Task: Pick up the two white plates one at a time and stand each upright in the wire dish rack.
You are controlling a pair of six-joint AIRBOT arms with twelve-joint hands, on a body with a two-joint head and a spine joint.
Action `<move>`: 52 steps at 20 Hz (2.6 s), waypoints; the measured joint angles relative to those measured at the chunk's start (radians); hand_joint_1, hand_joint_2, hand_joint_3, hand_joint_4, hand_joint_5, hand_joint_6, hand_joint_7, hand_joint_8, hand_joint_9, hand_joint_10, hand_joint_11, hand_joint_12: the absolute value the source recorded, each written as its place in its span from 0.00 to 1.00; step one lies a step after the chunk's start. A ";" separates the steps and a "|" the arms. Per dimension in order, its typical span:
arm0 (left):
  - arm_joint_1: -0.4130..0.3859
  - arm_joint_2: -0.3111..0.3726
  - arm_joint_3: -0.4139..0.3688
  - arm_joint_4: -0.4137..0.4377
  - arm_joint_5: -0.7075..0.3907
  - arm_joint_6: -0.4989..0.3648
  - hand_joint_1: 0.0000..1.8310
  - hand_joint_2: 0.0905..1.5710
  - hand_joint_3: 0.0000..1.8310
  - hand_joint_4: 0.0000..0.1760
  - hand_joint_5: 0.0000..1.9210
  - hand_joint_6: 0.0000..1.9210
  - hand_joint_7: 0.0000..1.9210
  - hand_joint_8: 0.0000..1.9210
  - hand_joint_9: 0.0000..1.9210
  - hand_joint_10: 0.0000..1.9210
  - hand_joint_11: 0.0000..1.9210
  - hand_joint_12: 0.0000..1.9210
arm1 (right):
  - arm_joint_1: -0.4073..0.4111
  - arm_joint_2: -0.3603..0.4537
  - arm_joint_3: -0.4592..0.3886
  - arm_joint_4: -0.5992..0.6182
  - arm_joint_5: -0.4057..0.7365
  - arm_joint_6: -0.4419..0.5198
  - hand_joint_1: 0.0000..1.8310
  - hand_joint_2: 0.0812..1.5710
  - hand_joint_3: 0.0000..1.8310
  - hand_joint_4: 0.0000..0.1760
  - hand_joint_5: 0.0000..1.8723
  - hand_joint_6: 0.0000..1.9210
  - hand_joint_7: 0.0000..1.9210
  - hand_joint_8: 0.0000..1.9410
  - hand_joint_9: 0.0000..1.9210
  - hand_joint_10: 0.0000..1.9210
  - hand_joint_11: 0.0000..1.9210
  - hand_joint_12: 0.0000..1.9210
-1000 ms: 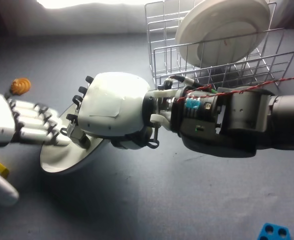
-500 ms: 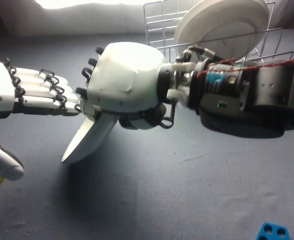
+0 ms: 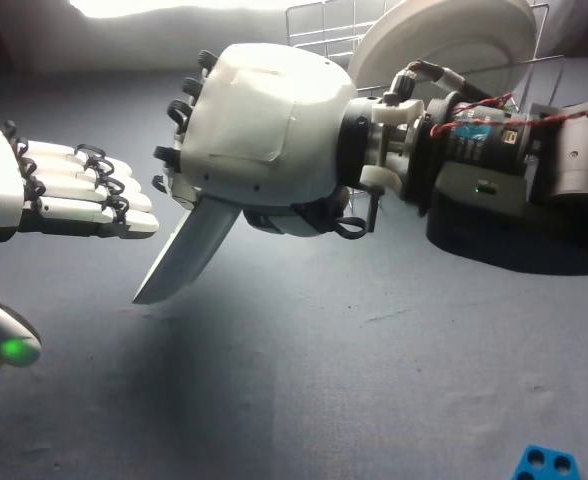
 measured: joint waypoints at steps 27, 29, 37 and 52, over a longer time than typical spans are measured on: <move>0.031 -0.008 0.040 -0.049 -0.003 -0.040 0.00 0.59 0.00 0.00 0.00 0.00 0.00 0.00 0.00 0.00 0.00 0.00 | 0.060 0.019 -0.236 0.998 0.302 -0.890 0.76 0.66 0.00 0.00 0.58 0.42 0.55 0.39 0.55 0.52 0.55 0.55; 0.041 -0.009 0.050 -0.008 0.011 -0.039 0.00 0.60 0.00 0.00 0.00 0.00 0.00 0.00 0.00 0.00 0.00 0.00 | 0.062 0.020 -0.237 1.023 0.359 -0.929 0.76 0.67 0.00 0.00 0.57 0.45 0.52 0.43 0.52 0.54 0.55 0.56; 0.041 -0.011 0.050 0.012 0.005 -0.039 0.00 0.60 0.00 0.00 0.00 0.00 0.00 0.00 0.00 0.00 0.00 0.00 | 0.079 0.026 -0.266 1.137 0.467 -0.982 0.76 0.67 0.00 0.00 0.56 0.48 0.52 0.42 0.52 0.54 0.55 0.56; 0.064 -0.011 0.076 0.021 0.004 -0.047 0.00 0.59 0.00 0.00 0.00 0.00 0.00 0.00 0.00 0.00 0.00 0.00 | 0.135 0.107 -0.375 1.185 0.458 -0.977 0.76 0.65 0.00 0.00 0.60 0.39 0.54 0.41 0.56 0.48 0.58 0.52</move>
